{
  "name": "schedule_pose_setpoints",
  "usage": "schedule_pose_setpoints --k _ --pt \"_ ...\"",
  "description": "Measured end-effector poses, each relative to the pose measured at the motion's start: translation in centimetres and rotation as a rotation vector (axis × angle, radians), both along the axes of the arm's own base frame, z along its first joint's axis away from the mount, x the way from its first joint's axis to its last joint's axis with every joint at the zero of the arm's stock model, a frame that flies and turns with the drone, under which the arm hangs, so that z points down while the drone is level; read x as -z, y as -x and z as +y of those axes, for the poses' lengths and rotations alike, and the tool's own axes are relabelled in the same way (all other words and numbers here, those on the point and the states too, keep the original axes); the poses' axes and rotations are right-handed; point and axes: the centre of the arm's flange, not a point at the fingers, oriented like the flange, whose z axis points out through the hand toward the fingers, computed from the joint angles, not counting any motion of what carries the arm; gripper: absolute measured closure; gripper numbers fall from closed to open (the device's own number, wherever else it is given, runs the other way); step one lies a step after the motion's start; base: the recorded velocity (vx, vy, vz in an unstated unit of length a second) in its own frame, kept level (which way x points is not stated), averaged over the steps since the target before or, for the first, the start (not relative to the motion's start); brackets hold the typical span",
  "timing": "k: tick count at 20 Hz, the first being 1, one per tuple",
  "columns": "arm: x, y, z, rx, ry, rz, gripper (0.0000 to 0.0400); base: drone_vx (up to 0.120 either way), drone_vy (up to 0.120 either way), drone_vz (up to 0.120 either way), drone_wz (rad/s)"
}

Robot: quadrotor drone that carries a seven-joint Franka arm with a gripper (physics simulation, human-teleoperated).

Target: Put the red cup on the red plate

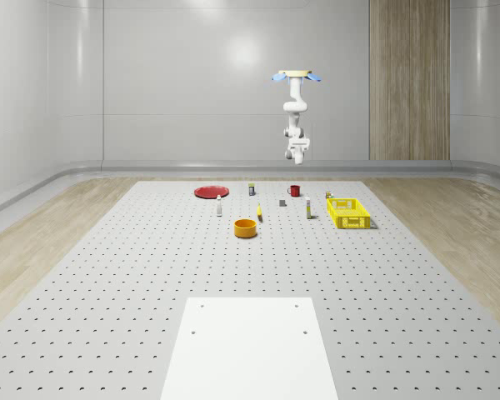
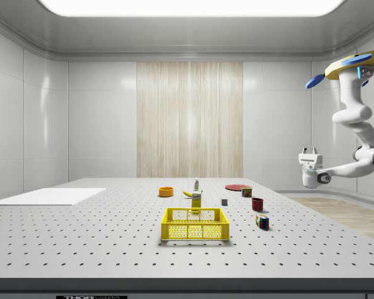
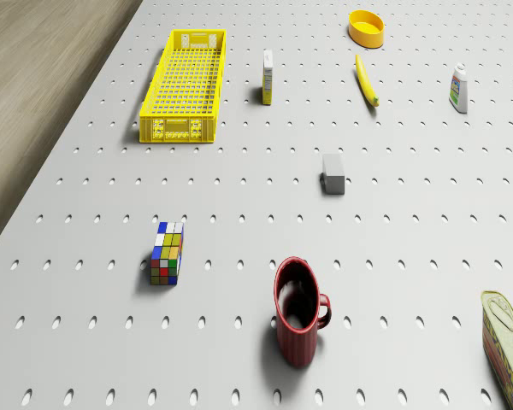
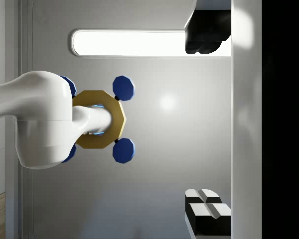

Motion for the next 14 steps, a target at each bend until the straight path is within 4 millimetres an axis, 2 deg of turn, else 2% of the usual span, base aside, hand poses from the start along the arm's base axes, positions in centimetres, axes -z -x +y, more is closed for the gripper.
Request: schedule_pose_setpoints --k 2,6,7,14 --pt "-0.3 -0.02 0.0 0.0 0.0 -0.002 0.0 0.0 0.0 0.0 0.0" --pt "-0.61 -0.02 0.0 0.0 0.0 -0.005 0.0 0.0 -0.12 0.0 0.0" --pt "-0.66 -0.02 0.0 0.0 0.0 -0.005 0.0 0.12 -0.08 0.0 0.0" --pt "-0.79 0.02 0.01 0.0 0.001 -0.011 0.0 0.12 0.0 0.0 0.0"
